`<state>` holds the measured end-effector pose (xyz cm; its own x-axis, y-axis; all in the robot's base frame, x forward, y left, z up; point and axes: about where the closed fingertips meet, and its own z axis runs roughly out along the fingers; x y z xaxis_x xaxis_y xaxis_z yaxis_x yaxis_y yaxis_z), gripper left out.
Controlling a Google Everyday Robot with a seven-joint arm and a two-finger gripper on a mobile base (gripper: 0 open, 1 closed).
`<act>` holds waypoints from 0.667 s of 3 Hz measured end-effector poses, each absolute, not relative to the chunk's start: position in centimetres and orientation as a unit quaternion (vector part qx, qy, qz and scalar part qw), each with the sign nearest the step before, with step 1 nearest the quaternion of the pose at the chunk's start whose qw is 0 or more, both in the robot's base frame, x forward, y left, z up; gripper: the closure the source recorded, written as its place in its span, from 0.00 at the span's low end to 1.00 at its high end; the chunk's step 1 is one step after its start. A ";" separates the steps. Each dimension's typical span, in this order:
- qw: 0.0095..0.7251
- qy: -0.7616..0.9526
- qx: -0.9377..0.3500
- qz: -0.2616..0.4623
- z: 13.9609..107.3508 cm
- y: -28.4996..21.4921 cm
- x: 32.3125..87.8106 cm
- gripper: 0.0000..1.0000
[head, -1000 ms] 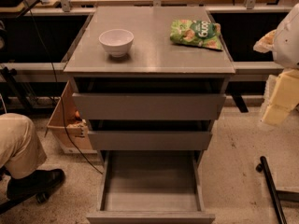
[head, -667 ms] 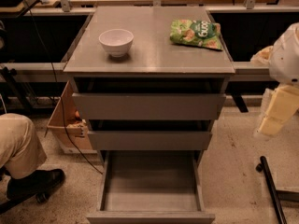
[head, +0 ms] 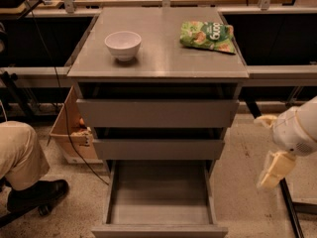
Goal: Close bottom drawer
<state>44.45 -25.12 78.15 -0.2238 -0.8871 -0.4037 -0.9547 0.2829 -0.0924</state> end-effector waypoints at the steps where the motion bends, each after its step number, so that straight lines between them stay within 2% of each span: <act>1: 0.191 0.780 -0.583 0.123 71.2 -25.6 44.1 0.00; 2: 0.191 0.780 -0.583 0.123 71.2 -25.6 44.1 0.00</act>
Offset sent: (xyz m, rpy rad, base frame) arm -0.0038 -0.0046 -0.0563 0.0459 0.0383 -0.0034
